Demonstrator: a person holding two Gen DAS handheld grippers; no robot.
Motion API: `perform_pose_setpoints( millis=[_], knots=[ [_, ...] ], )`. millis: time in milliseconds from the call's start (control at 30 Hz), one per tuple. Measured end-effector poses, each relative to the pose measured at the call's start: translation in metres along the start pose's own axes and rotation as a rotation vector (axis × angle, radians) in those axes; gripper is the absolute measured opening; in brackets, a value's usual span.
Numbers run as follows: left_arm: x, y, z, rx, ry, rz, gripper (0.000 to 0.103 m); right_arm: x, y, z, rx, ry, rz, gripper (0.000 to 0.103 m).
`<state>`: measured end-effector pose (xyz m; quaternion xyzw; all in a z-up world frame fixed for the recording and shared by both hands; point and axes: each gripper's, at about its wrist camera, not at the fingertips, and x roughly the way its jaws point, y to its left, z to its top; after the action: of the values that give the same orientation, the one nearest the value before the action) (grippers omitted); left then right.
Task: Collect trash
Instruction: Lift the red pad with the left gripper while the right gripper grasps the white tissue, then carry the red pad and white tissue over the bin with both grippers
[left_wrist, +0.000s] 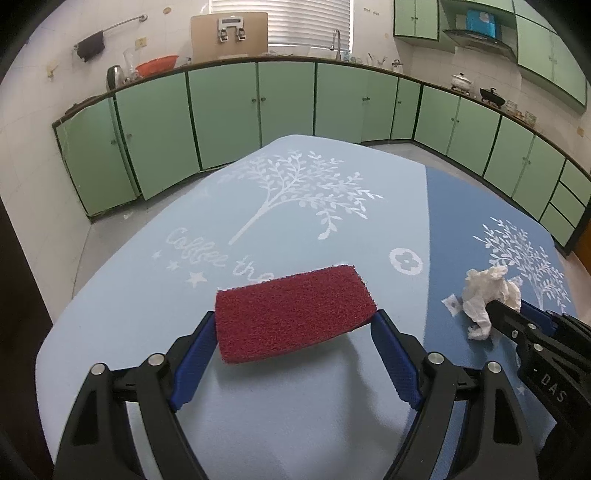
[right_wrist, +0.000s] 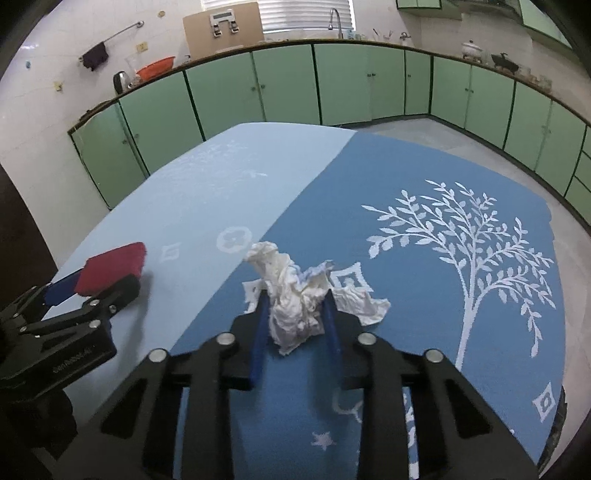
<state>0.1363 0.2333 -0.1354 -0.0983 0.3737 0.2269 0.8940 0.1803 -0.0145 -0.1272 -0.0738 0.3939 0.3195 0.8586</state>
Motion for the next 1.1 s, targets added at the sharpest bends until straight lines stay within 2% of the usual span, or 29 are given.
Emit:
perform_pose_setpoints(
  millis=[233,467,767,1100],
  knots=[
    [-0.023,-0.015,0.003,0.022,-0.036,-0.04,0.082,-0.051,-0.011,0.003,0.01,-0.109,-0.011,0.023],
    [-0.061,-0.055,0.008,0.075,-0.102,-0.121,0.082,-0.115,-0.043,0.0,0.045,-0.211,-0.066,0.023],
    [-0.121,-0.127,0.007,0.187,-0.184,-0.274,0.082,-0.192,-0.095,-0.026,0.114,-0.301,-0.169,0.023],
    [-0.165,-0.194,-0.01,0.285,-0.228,-0.419,0.082,-0.254,-0.148,-0.067,0.186,-0.353,-0.29,0.023]
  ],
)
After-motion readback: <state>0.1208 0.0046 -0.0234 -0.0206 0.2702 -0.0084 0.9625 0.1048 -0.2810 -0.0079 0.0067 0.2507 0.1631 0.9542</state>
